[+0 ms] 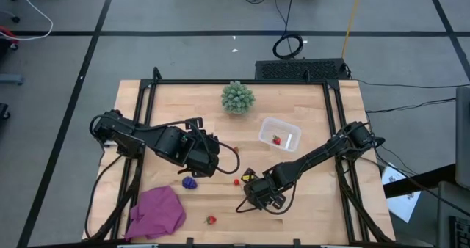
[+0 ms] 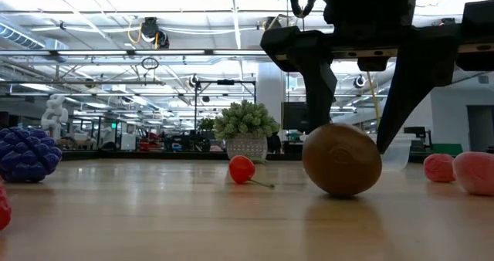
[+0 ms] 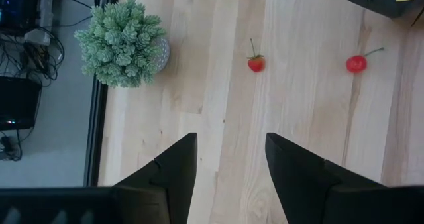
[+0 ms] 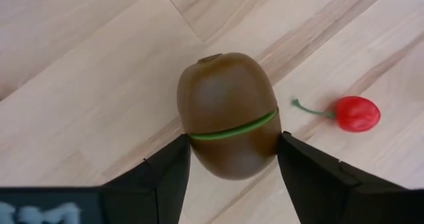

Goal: Pick and placing Produce into tupperware
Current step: Put the brown kiwi into the transparent bin

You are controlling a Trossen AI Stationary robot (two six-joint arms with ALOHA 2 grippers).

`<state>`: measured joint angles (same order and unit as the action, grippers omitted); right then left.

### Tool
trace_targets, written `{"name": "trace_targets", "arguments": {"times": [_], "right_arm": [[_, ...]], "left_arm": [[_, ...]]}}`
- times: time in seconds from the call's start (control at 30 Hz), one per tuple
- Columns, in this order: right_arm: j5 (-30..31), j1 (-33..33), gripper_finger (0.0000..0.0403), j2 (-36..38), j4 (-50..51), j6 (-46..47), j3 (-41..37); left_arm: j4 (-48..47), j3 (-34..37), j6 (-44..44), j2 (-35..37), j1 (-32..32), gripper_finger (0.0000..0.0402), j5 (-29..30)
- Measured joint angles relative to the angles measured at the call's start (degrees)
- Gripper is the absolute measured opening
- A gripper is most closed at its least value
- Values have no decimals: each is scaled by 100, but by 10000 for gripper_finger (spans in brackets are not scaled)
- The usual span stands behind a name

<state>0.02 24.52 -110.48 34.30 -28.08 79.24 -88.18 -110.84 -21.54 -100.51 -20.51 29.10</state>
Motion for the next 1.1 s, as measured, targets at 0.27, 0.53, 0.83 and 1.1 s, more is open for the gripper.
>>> {"name": "trace_targets", "arguments": {"times": [0.27,0.53,0.83,1.1], "right_arm": [[21,-1,205,2,0,25,4],[21,-1,206,2,1,70,4],[18,-55,206,-2,-179,405,2],[24,-137,207,-2,-155,730,2]], "left_arm": [[0,1,2,0,0,184,0],[0,1,4,0,0,184,0],[0,1,4,0,0,184,2],[2,1,17,0,38,184,55]]}}
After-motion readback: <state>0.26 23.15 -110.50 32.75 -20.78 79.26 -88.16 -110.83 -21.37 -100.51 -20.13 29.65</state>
